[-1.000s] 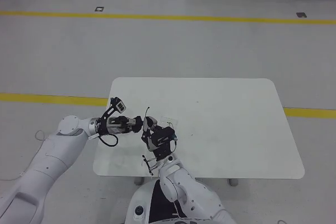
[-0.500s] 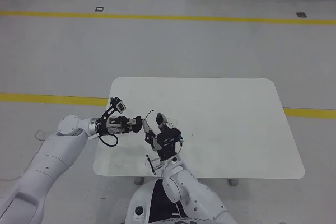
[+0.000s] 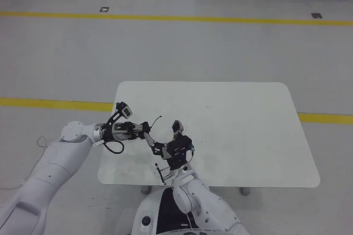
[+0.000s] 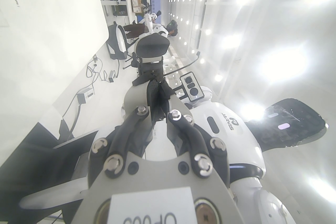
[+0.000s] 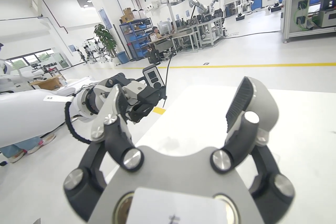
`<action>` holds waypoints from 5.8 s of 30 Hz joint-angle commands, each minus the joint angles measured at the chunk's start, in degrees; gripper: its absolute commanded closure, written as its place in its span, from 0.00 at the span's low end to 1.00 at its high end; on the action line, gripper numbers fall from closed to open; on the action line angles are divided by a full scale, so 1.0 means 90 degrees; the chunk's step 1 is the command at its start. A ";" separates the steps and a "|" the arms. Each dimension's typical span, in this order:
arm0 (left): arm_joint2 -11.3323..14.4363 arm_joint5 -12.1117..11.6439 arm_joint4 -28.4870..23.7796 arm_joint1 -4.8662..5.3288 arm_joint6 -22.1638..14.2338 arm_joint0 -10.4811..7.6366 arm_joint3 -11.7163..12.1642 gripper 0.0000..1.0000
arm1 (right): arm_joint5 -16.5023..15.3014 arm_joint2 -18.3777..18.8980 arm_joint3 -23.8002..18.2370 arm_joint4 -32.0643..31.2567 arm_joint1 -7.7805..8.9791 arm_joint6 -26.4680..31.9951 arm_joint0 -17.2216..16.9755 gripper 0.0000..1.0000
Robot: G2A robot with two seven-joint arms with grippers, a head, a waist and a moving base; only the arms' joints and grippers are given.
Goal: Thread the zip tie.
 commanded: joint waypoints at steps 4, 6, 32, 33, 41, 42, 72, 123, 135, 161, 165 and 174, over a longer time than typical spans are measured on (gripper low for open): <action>0.0000 0.0000 0.0000 0.0000 0.0000 0.0000 0.0000 1.00 | 0.0000 0.0000 0.0000 0.0000 0.0000 0.0000 0.0000 0.00; 0.0000 0.0000 0.0000 0.0000 0.0000 0.0000 0.0000 1.00 | 0.0000 0.0000 0.0000 0.0000 0.0000 0.0000 0.0000 0.00; -0.0274 0.1991 -0.1361 0.0304 0.0000 0.0350 -0.0623 1.00 | 0.1189 -0.0705 0.1084 -0.1591 0.0731 -0.1685 0.1159 0.00; -0.0274 0.1991 -0.1361 0.0304 0.0000 0.0350 -0.0623 1.00 | 0.1189 -0.0705 0.1084 -0.1591 0.0731 -0.1685 0.1159 0.00; -0.0245 0.2175 -0.1547 0.0229 0.0280 0.0494 -0.0903 1.00 | 0.1189 -0.0750 0.1201 -0.1591 0.0725 -0.1736 0.1273 0.00; -0.0244 0.2174 -0.1553 0.0218 0.0285 0.0495 -0.0909 1.00 | 0.1189 -0.0749 0.1224 -0.1591 0.0718 -0.1745 0.1289 0.00; -0.0249 0.2209 -0.1706 0.0092 0.0125 0.0513 -0.0833 1.00 | 0.1189 -0.0879 0.1681 -0.1591 0.0374 -0.1796 0.1420 0.69; -0.0249 0.2209 -0.1706 0.0092 0.0125 0.0513 -0.0833 1.00 | 0.1189 -0.0637 0.1852 -0.1591 0.0187 -0.1996 0.1344 1.00; -0.0249 0.2209 -0.1706 0.0092 0.0125 0.0513 -0.0833 1.00 | 0.1189 -0.0532 0.1799 -0.1591 0.0217 -0.1984 0.1254 1.00; -0.0249 0.2209 -0.1706 0.0092 0.0125 0.0513 -0.0833 1.00 | 0.1189 -0.0390 0.1660 -0.1591 0.0316 -0.1933 0.1148 1.00; -0.0249 0.2209 -0.1706 0.0092 0.0125 0.0513 -0.0833 1.00 | 0.1189 -0.0364 0.1639 -0.1591 0.0325 -0.1929 0.1131 1.00; -0.0249 0.2209 -0.1706 0.0092 0.0125 0.0513 -0.0833 1.00 | 0.1189 -0.0314 0.1625 -0.1591 0.0338 -0.1924 0.1119 1.00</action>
